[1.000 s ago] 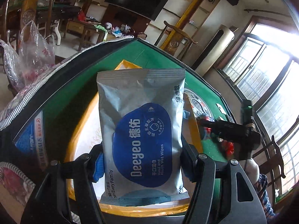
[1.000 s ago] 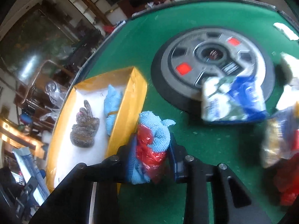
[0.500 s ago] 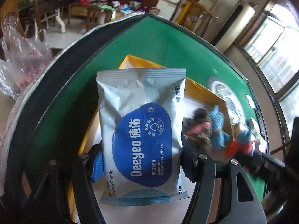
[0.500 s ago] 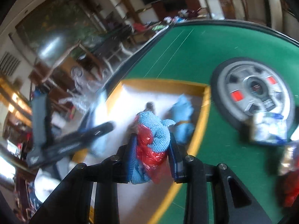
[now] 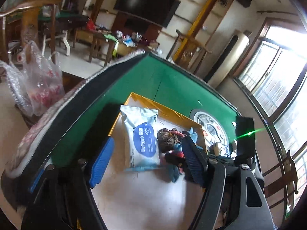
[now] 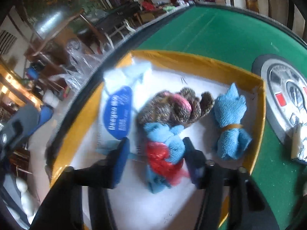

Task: Organize soft objects
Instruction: 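Carry the wipes pack into the tray with the left tool while the right tool places a towel, then move the left tool back over the table toward the red plastic bag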

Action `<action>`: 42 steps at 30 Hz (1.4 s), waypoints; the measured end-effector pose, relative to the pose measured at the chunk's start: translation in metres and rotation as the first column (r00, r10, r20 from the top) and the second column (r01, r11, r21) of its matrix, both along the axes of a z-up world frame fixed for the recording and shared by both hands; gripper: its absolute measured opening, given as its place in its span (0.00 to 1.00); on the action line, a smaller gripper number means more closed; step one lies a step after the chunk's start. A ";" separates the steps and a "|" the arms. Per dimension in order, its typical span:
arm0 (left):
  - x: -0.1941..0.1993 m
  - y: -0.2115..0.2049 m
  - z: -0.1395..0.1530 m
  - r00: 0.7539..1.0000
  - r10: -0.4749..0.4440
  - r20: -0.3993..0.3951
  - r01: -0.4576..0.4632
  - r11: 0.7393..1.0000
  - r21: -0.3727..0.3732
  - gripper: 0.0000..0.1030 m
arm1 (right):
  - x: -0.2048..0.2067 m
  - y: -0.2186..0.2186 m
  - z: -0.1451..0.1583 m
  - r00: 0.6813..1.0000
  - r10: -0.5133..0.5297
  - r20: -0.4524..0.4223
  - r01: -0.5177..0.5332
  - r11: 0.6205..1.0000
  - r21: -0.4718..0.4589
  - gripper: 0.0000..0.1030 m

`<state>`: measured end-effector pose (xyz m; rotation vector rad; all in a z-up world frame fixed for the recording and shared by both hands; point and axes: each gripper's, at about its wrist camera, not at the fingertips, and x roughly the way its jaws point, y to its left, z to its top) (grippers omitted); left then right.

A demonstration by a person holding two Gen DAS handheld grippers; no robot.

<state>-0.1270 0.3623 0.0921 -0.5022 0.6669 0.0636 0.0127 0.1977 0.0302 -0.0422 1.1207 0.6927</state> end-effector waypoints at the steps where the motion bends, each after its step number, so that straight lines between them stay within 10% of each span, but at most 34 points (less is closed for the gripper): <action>1: -0.004 -0.002 0.001 1.000 0.015 0.009 -0.015 1.000 -0.007 0.71 | -0.004 -0.002 0.004 1.000 -0.001 0.016 0.001 1.000 0.012 0.55; 10: -0.038 -0.038 0.000 0.995 0.096 -0.008 -0.096 0.994 -0.043 0.71 | -0.058 -0.080 0.049 0.966 0.000 0.260 -0.030 0.993 0.112 0.65; 18: -0.015 -0.121 0.029 0.992 -0.109 0.064 0.107 0.994 0.038 0.74 | -0.076 -0.185 0.081 0.866 -0.244 0.438 0.209 0.970 0.127 0.74; 30: 0.038 -0.240 -0.030 0.919 -0.367 -0.143 0.376 0.926 0.037 0.74 | -0.054 -0.365 0.062 0.737 -0.618 0.274 0.566 0.786 0.250 0.75; 37: 0.042 -0.263 -0.035 0.897 -0.407 -0.175 0.421 0.906 0.051 0.74 | -0.009 -0.399 0.042 0.752 -0.633 0.184 0.575 0.767 0.285 0.75; 42: 0.048 -0.271 -0.044 0.883 -0.434 -0.180 0.448 0.893 0.046 0.74 | -0.011 -0.386 0.029 0.903 -0.425 0.071 0.358 0.832 0.423 0.75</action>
